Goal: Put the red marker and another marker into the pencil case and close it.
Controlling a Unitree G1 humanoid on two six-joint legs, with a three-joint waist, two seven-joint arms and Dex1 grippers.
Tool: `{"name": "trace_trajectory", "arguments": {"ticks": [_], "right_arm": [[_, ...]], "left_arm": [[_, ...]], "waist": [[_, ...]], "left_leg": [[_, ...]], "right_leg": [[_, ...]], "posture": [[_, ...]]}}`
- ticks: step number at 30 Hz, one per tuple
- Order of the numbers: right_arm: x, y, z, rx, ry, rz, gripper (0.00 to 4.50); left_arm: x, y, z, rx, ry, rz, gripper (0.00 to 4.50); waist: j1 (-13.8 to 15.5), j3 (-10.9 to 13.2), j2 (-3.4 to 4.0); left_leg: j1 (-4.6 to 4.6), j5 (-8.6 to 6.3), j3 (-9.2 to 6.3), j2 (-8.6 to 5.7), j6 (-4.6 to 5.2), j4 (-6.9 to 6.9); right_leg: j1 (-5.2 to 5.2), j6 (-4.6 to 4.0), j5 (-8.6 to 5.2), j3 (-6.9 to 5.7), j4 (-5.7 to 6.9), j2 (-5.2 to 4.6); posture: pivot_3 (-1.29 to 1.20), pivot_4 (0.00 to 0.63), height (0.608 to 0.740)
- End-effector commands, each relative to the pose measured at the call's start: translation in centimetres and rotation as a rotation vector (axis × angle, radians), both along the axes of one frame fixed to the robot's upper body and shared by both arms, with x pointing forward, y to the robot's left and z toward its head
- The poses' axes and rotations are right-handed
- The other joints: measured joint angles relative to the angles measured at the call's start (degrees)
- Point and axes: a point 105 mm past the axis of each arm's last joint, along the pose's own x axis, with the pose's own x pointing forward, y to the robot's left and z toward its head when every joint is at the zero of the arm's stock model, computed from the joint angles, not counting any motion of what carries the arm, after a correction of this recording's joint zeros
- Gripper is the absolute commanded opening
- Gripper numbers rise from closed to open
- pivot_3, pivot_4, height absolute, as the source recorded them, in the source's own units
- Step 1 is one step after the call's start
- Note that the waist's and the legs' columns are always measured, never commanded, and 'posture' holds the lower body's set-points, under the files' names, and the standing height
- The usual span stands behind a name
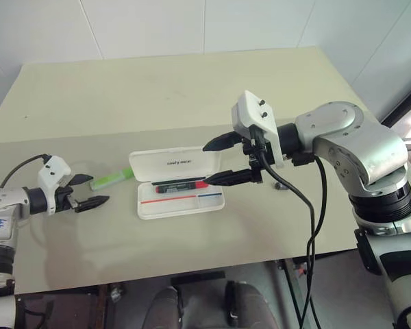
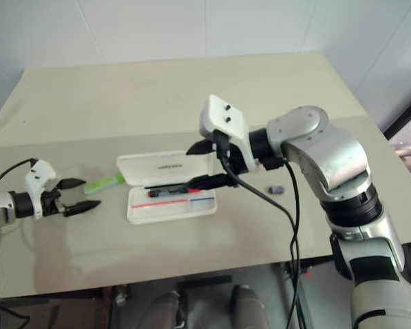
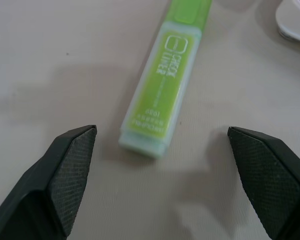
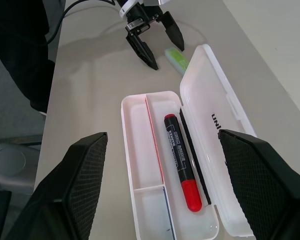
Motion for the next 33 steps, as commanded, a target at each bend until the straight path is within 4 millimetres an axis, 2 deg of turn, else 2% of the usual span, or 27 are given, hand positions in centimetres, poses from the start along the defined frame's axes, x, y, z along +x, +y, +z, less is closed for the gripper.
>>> {"name": "trace_trajectory", "arguments": {"ticks": [1, 6, 14, 20, 24, 31, 32, 33], "right_arm": [[-0.8, 0.2, 0.9, 0.011, -0.064, 0.033, 3.76], [-1.1, 0.2, 1.0, 0.006, -0.071, 0.045, 3.76], [-1.9, -0.4, 1.8, 0.02, -0.017, 0.064, 3.76], [-0.8, -0.8, 4.7, 0.068, -0.053, 0.03, 3.76], [-0.4, -0.7, 5.4, 0.074, -0.086, 0.023, 3.81], [1.2, -1.7, 4.8, 0.072, -0.098, 0.004, 3.81], [1.4, -1.8, 4.8, 0.07, -0.1, 0.003, 3.81], [1.6, -1.9, 4.8, 0.069, -0.103, 0.001, 3.81]], "left_arm": [[0.8, -0.7, -0.5, -0.003, -0.007, -0.016, 4.5], [1.4, -1.4, -1.2, -0.018, 0.007, -0.04, 4.5], [0.7, -2.3, -1.8, 0.003, 0.06, -0.125, 4.5], [0.4, -2.4, -2.1, 0.014, 0.075, -0.146, 4.5], [0.0, -2.8, -2.7, 0.019, 0.096, -0.169, 3.59], [-0.7, -2.9, -3.4, 0.022, 0.125, -0.181, 1.36], [-0.7, -2.9, -3.4, 0.021, 0.125, -0.178, 1.13], [-0.7, -2.9, -3.4, 0.02, 0.124, -0.175, 1.09]], "waist": [[0.09, 0.0, 0.0], [0.82, -0.01, 0.0], [1.49, -0.02, -0.02], [1.39, -0.02, -0.02], [1.44, -0.03, -0.03], [1.34, -0.05, -0.01], [1.33, -0.05, -0.01], [1.33, -0.05, -0.01]], "left_leg": [[0.0, 0.0, 0.01, 0.0, 0.0, 0.03], [0.0, -0.05, -0.01, -0.02, 0.08, 0.37], [-0.01, -0.12, 0.08, -0.04, 0.06, 0.44], [0.0, -0.14, 0.22, -0.03, 0.05, 0.46], [0.01, -0.17, 0.23, -0.02, 0.07, 0.46], [0.05, -0.2, 0.32, -0.02, 0.11, 0.47], [0.05, -0.2, 0.32, -0.02, 0.12, 0.48], [0.05, -0.2, 0.33, -0.02, 0.12, 0.47]], "right_leg": [[0.0, 0.0, 0.0, 0.0, 0.03, 0.0], [0.13, 0.06, 0.03, -0.03, 0.08, -0.03], [0.15, 0.08, 0.04, -0.16, 0.02, -0.12], [0.12, 0.09, 0.05, -0.18, 0.01, -0.15], [0.13, 0.08, 0.05, -0.18, -0.02, -0.15], [0.13, 0.1, 0.05, -0.16, 0.02, -0.17], [0.13, 0.1, 0.05, -0.16, 0.03, -0.17], [0.13, 0.1, 0.05, -0.15, 0.02, -0.17]], "posture": [[0.0, 0.15, 0.74], [0.0, 0.15, 0.74], [0.0, 0.15, 0.74], [0.0, 0.15, 0.74], [0.0, 0.15, 0.74], [0.0, 0.15, 0.74], [0.0, 0.15, 0.74], [0.0, 0.15, 0.74]]}}
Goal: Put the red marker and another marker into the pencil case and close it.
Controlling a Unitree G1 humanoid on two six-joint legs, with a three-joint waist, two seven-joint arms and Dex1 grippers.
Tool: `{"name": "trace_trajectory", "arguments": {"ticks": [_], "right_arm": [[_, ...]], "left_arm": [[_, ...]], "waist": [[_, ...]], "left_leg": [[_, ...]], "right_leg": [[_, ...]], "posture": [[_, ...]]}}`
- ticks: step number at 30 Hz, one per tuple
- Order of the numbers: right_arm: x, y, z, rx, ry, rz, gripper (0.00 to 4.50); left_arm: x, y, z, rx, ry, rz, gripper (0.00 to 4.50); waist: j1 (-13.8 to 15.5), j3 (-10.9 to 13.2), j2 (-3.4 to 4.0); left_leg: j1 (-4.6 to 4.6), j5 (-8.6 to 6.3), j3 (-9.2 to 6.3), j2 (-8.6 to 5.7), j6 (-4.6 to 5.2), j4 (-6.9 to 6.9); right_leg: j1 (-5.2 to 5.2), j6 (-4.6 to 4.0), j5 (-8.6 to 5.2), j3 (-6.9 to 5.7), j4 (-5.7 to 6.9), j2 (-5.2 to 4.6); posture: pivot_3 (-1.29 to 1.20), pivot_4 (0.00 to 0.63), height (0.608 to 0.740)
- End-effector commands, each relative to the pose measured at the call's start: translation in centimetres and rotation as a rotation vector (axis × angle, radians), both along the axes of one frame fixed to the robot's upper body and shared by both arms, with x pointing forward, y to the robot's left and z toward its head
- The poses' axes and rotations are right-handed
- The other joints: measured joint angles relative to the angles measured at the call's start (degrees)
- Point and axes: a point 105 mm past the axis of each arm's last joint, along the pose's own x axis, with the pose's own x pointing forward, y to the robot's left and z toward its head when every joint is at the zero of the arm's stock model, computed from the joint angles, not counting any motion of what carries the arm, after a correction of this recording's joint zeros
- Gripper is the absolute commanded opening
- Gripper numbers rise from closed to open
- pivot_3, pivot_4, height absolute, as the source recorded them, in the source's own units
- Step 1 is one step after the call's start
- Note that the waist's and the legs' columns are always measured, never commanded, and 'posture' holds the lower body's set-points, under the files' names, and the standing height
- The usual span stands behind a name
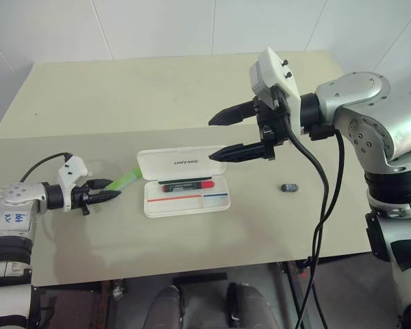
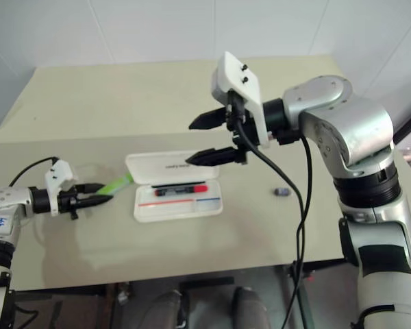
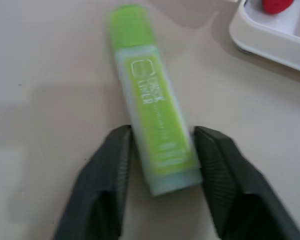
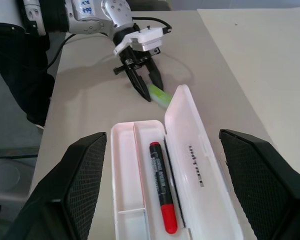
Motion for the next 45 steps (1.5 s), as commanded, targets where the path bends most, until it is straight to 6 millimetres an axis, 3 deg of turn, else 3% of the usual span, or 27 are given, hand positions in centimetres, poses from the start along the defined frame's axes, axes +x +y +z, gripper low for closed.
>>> {"name": "trace_trajectory", "arguments": {"ticks": [1, 7, 11, 17, 25, 32, 36, 41, 45], "right_arm": [[0.3, -0.6, 0.7, 0.001, -0.058, 0.001, 3.81], [0.8, -0.6, 0.7, -0.006, -0.074, -0.01, 3.81], [0.8, -0.6, 0.8, -0.005, -0.08, -0.014, 3.81], [1.1, -0.7, 1.1, 0.001, -0.101, -0.035, 3.81], [1.4, -0.6, 1.1, 0.009, -0.109, -0.048, 3.81], [1.7, -1.0, 1.3, 0.001, -0.127, -0.077, 3.81], [0.4, -2.1, 2.3, 0.003, -0.147, -0.097, 3.81], [0.3, -2.6, 2.5, 0.006, -0.148, -0.123, 3.81], [-0.2, -3.2, 2.1, -0.011, -0.135, -0.139, 3.81]], "left_arm": [[-1.0, 0.1, -2.5, 0.023, 0.105, -0.002, 1.09], [-0.9, 0.7, -1.7, 0.007, 0.081, 0.029, 1.09], [-0.4, 1.7, 0.3, -0.015, 0.02, 0.085, 1.09], [0.7, 3.7, 6.4, -0.118, -0.141, 0.202, 1.09], [-0.3, 2.4, 12.0, -0.179, -0.257, 0.142, 1.09], [-2.6, -3.5, 16.4, -0.218, -0.304, -0.107, 1.09], [-3.7, -5.7, 17.9, -0.211, -0.321, -0.193, 1.09], [-3.8, -6.4, 18.6, -0.212, -0.331, -0.214, 1.09], [-4.9, -8.0, 17.5, -0.204, -0.244, -0.304, 1.09]], "waist": [[0.0, 0.0, 0.0], [-0.07, 0.0, 0.0], [-0.09, 0.0, 0.0], [-0.53, 0.03, -0.05], [-1.16, 0.03, -0.06], [-1.33, 0.04, -0.07], [-1.31, 0.05, -0.07], [-1.51, 0.05, -0.08], [-1.33, 0.05, -0.08]], "left_leg": [[0.0, 0.0, 0.01, 0.0, 0.0, -0.01], [-0.01, 0.0, 0.05, 0.02, -0.01, -0.01], [-0.01, 0.0, 0.05, 0.04, -0.01, -0.01], [-0.08, -0.01, 0.05, 0.1, -0.03, -0.03], [-0.16, -0.01, 0.11, 0.05, -0.09, 0.01], [-0.19, -0.02, 0.1, 0.07, -0.11, 0.01], [-0.17, -0.02, 0.11, 0.08, -0.13, 0.0], [-0.09, -0.03, 0.16, 0.09, -0.13, 0.01], [-0.11, -0.03, 0.16, 0.1, -0.15, -0.01]], "right_leg": [[-0.01, 0.0, 0.0, 0.0, 0.0, 0.0], [-0.03, 0.0, 0.0, 0.01, -0.01, 0.01], [-0.05, 0.0, 0.0, 0.01, 0.01, 0.02], [-0.16, 0.0, 0.0, 0.01, 0.04, 0.08], [-0.19, 0.01, 0.01, -0.01, -0.02, -0.02], [-0.2, 0.01, 0.01, 0.01, -0.04, 0.0], [-0.2, 0.01, 0.01, 0.04, -0.04, 0.02], [-0.18, 0.01, 0.01, 0.11, -0.02, 0.07], [-0.18, 0.01, 0.01, 0.12, -0.05, 0.09]], "posture": [[0.0, 0.15, 0.74], [0.0, 0.15, 0.74], [0.0, 0.15, 0.74], [0.0, 0.15, 0.74], [0.0, 0.15, 0.74], [0.0, 0.15, 0.74], [0.0, 0.15, 0.74], [0.0, 0.15, 0.74], [0.0, 0.15, 0.74]]}}
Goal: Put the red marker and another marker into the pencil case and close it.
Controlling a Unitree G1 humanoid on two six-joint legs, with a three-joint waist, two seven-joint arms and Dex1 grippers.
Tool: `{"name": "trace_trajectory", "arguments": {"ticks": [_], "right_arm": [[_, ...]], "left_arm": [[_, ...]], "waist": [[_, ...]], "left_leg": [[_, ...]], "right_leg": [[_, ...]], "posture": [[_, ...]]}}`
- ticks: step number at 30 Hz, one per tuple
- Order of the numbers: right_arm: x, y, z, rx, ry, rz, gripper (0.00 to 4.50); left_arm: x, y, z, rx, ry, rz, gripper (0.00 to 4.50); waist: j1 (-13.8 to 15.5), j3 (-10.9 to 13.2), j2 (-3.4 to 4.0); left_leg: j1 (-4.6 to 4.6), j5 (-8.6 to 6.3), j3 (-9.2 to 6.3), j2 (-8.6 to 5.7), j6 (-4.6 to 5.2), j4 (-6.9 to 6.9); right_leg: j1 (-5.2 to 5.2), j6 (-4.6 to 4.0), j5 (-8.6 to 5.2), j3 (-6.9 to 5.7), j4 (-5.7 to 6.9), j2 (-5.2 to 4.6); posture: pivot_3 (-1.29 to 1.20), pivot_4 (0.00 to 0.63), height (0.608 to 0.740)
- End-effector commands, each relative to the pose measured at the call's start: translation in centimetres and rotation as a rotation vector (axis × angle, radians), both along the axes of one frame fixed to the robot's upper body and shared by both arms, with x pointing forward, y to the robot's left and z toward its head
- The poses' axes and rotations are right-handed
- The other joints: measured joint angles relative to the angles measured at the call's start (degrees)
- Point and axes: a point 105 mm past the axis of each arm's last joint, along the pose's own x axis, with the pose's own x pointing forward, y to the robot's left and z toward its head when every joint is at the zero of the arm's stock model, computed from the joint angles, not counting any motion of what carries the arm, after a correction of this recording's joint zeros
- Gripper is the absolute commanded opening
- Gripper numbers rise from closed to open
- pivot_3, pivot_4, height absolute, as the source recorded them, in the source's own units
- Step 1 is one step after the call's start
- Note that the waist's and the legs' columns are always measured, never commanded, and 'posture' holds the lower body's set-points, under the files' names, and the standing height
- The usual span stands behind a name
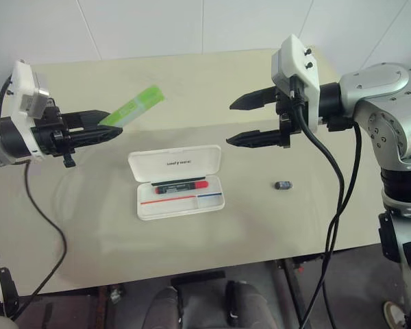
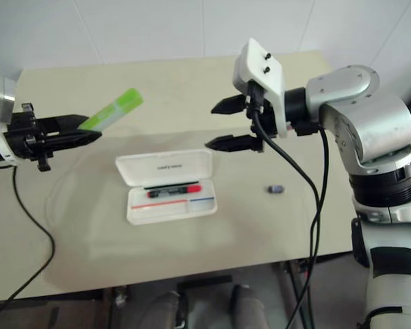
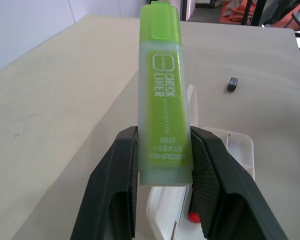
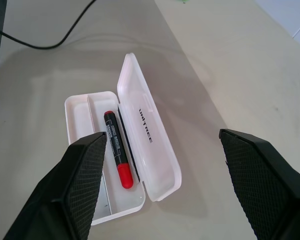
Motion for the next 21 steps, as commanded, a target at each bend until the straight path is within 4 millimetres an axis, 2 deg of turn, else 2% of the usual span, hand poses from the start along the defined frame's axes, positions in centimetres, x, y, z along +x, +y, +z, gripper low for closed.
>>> {"name": "trace_trajectory", "arguments": {"ticks": [1, 3, 7, 10, 16, 21], "right_arm": [[-1.2, -0.9, 1.3, 0.009, -0.049, -0.008, 3.81], [-1.5, -1.1, 1.1, 0.004, -0.042, -0.012, 3.81], [-1.9, -1.3, 0.8, 0.005, -0.031, -0.021, 3.81], [-2.0, -1.3, 0.7, 0.008, -0.028, -0.025, 3.81], [-2.4, -1.3, 0.5, 0.011, -0.02, -0.024, 3.81], [-2.7, -1.1, 0.0, 0.006, 0.002, -0.008, 3.81]], "left_arm": [[-2.0, -1.8, -0.4, 0.069, 0.037, -0.113, 1.09], [-3.3, -2.4, -1.8, 0.112, 0.101, -0.175, 1.09], [-4.2, -2.6, -3.3, 0.148, 0.158, -0.211, 1.09], [-4.4, -2.7, -3.9, 0.167, 0.172, -0.217, 1.09], [-4.5, -3.0, -6.7, 0.308, 0.191, -0.219, 1.09], [-4.2, -3.6, -8.2, 0.356, 0.179, -0.221, 1.09]], "waist": [[0.03, 0.0, 0.0], [-0.04, 0.0, -0.01], [-0.01, 0.01, 0.0], [0.0, 0.01, 0.0], [0.0, 0.01, 0.0], [0.05, 0.01, 0.0]], "left_leg": [[-0.04, -0.01, 0.0, -0.01, 0.01, 0.01], [-0.05, -0.04, 0.02, -0.03, 0.04, 0.01], [-0.01, -0.08, 0.07, 0.01, 0.06, 0.05], [0.04, -0.08, 0.07, 0.0, 0.06, 0.05], [0.03, -0.15, 0.1, -0.02, 0.16, 0.01], [0.03, -0.28, 0.11, -0.02, 0.37, 0.08]], "right_leg": [[0.0, 0.0, 0.0, 0.0, -0.05, -0.01], [0.0, 0.01, 0.0, 0.02, -0.1, -0.05], [0.0, 0.01, 0.01, 0.07, -0.09, -0.02], [0.02, 0.01, 0.01, 0.09, -0.11, -0.02], [0.01, 0.01, 0.0, 0.11, -0.12, -0.04], [0.02, 0.01, 0.01, 0.12, -0.12, -0.04]], "posture": [[0.0, 0.15, 0.74], [0.0, 0.15, 0.74], [0.0, 0.15, 0.74], [0.0, 0.15, 0.74], [0.0, 0.15, 0.74], [0.0, 0.15, 0.74]]}}
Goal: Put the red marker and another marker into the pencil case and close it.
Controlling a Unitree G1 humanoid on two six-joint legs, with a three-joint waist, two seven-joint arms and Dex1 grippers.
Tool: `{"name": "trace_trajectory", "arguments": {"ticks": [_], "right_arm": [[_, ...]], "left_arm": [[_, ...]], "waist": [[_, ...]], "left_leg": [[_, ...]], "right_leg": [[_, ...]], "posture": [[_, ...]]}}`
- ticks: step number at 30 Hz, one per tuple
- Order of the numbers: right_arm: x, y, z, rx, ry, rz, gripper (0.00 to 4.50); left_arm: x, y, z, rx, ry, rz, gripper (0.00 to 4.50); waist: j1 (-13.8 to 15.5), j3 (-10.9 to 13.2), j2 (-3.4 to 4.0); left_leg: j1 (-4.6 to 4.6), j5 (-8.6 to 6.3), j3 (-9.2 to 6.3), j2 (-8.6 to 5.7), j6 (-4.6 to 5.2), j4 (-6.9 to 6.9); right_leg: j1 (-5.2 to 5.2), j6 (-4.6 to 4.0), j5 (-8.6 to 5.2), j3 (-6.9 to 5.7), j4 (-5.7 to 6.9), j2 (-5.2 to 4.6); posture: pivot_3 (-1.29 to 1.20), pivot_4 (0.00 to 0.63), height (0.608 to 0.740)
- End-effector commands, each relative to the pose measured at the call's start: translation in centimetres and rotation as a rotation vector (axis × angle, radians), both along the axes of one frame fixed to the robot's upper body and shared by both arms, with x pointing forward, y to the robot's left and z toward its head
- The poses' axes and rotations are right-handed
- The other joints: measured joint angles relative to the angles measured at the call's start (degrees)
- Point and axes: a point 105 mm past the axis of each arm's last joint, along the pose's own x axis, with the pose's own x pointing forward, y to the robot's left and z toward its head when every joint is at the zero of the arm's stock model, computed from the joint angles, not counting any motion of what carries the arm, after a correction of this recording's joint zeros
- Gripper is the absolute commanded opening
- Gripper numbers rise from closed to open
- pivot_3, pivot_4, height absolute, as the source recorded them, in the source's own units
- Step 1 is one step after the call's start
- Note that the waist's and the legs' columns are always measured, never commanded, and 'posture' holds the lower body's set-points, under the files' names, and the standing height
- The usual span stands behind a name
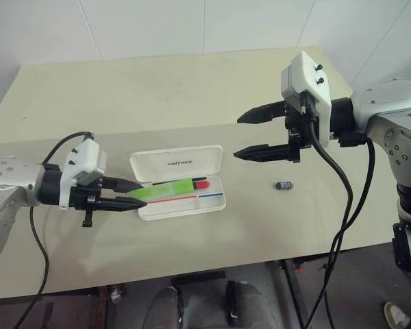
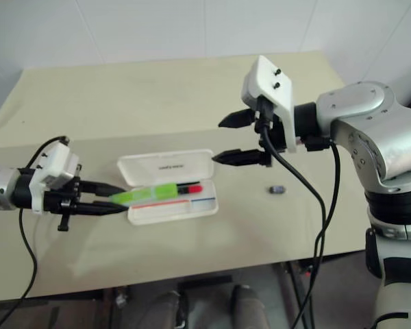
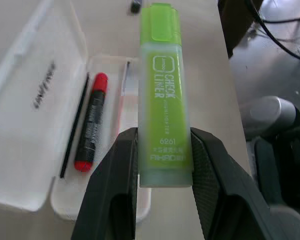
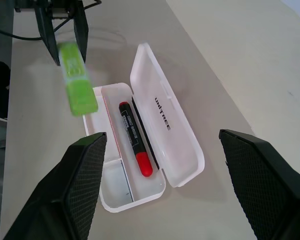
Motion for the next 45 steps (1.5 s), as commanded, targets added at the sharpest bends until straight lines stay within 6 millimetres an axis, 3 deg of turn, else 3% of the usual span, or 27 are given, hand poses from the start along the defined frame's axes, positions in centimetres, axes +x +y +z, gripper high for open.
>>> {"name": "trace_trajectory", "arguments": {"ticks": [1, 10, 24, 45], "right_arm": [[-0.8, -0.3, 0.8, 0.005, -0.044, 0.012, 3.81], [-1.7, -0.5, -1.3, -0.045, 0.047, 0.043, 3.81], [-1.6, -1.0, -2.2, -0.059, 0.06, 0.011, 3.81], [-1.4, -1.0, -2.0, -0.047, 0.051, 0.01, 3.81]], "left_arm": [[0.1, -0.5, -0.2, 0.053, -0.057, -0.021, 1.09], [1.2, -1.8, -2.0, 0.094, -0.097, -0.038, 1.09], [2.5, -2.8, -4.3, 0.145, -0.114, -0.021, 1.09], [2.3, -0.7, -4.9, 0.178, -0.117, 0.066, 1.09]], "waist": [[0.01, 0.0, 0.0], [0.1, 0.0, 0.0], [0.14, 0.0, 0.0], [0.12, 0.0, 0.0]], "left_leg": [[0.0, 0.0, 0.0, 0.0, 0.0, 0.01], [-0.03, -0.03, 0.0, 0.0, 0.05, 0.02], [-0.02, -0.03, 0.0, -0.01, 0.05, 0.07], [-0.01, -0.03, -0.01, 0.0, 0.05, 0.06]], "right_leg": [[0.0, 0.0, 0.0, 0.0, 0.0, 0.0], [0.01, 0.0, 0.0, -0.01, 0.01, 0.0], [0.02, 0.02, 0.01, 0.0, 0.03, 0.01], [0.03, 0.02, 0.01, 0.0, 0.03, -0.01]], "posture": [[0.0, 0.15, 0.74], [0.0, 0.15, 0.74], [0.0, 0.15, 0.74], [0.0, 0.15, 0.74]]}}
